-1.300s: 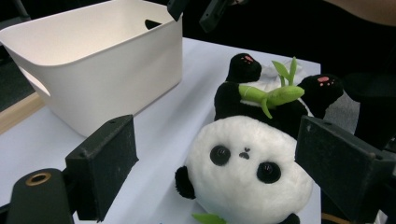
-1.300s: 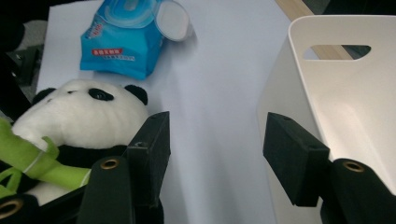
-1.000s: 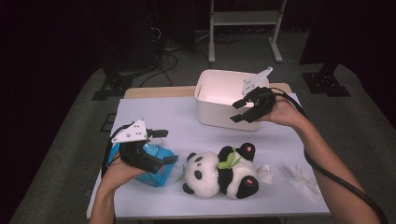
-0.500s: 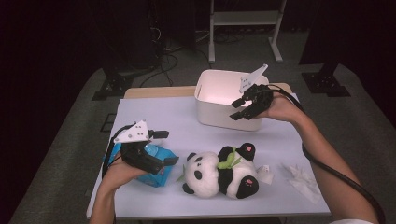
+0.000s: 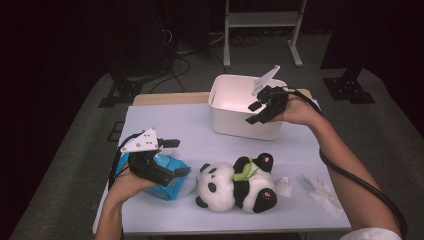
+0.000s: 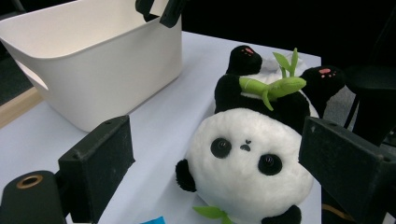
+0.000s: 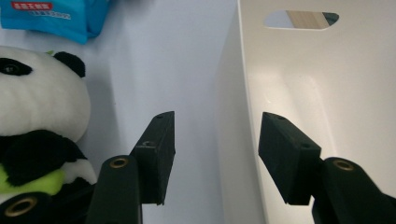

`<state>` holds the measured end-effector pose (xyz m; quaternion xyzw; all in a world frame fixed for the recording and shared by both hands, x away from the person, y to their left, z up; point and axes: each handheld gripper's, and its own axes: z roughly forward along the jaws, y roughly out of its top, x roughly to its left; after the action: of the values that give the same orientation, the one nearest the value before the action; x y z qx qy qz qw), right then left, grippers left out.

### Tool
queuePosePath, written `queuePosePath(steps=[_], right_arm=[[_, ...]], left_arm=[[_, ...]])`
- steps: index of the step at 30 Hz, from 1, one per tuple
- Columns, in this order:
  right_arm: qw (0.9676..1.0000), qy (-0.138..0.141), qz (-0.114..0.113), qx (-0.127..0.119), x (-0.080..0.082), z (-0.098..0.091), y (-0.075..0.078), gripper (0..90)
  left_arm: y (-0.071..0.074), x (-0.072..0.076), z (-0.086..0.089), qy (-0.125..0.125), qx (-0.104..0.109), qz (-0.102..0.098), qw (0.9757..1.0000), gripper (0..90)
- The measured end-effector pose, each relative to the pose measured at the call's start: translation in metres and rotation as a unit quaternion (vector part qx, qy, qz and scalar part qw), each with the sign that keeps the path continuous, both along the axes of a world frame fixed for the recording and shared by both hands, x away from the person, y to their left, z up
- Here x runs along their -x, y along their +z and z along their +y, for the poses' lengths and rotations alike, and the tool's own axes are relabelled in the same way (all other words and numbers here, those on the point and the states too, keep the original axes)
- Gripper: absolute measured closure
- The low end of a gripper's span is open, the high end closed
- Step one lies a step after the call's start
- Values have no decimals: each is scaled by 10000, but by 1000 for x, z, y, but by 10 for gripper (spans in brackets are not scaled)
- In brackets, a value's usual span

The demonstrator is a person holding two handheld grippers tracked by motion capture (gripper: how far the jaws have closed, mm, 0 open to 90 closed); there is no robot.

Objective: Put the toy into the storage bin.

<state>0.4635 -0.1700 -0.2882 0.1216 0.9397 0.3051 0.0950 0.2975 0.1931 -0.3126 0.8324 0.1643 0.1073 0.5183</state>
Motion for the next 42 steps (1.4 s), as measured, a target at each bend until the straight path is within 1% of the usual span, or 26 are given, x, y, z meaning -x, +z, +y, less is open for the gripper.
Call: queuePosePath(steps=[2, 9, 12, 18, 21, 23, 26, 28, 30, 32, 34, 38, 41, 42], right_arm=[[10000, -15, -23, 59, -3, 2, -1, 452], [9998, -106, 56, 130, -12, 4, -5, 452], [9997, -175, 89, 139, -15, 3, -7, 452], [9996, -252, 80, 132, -20, 2, -9, 457], [9996, -253, 99, 114, -23, 3, -13, 461], [9994, -263, 111, 217, -25, 7, -18, 484], [9995, -195, 92, 226, -27, 11, -22, 530], [9993, -185, 128, 289, -27, 14, -24, 575], [9992, -158, 96, 365, -28, 17, -25, 617], [9993, -148, 148, 316, -29, 19, -27, 670], [9992, -86, 132, 357, -29, 21, -28, 725], [9990, -38, 144, 422, -29, 25, -30, 788], [9992, -72, 126, 375, -30, 24, -30, 852], [9992, -50, 96, 374, -30, 23, -30, 859]], left_arm=[[0, 0, 0, 6, 11, -8, 10000, 89], [0, -2, -2, -10, 11, 4, 10000, 89], [-1, -2, -2, -14, -5, 0, 10000, 89], [-1, -2, -3, -27, 3, -9, 10000, 89], [-1, -2, -3, -48, -77, -17, 10000, 89], [-2, -1, -4, -52, -73, -13, 10000, 89], [-2, -1, -3, -42, -48, 7, 10000, 89], [-3, -2, -3, -31, -40, 28, 10000, 89], [-3, -2, -2, -25, -45, 37, 10000, 89], [-3, -2, -2, -29, -58, 30, 10000, 89], [-3, -2, -1, -24, -33, 32, 10000, 89], [-3, -2, 0, -10, -29, 45, 10000, 89], [-3, -2, 0, -6, -26, 35, 10000, 88], [-3, -1, 0, -10, -26, 29, 10000, 88]])
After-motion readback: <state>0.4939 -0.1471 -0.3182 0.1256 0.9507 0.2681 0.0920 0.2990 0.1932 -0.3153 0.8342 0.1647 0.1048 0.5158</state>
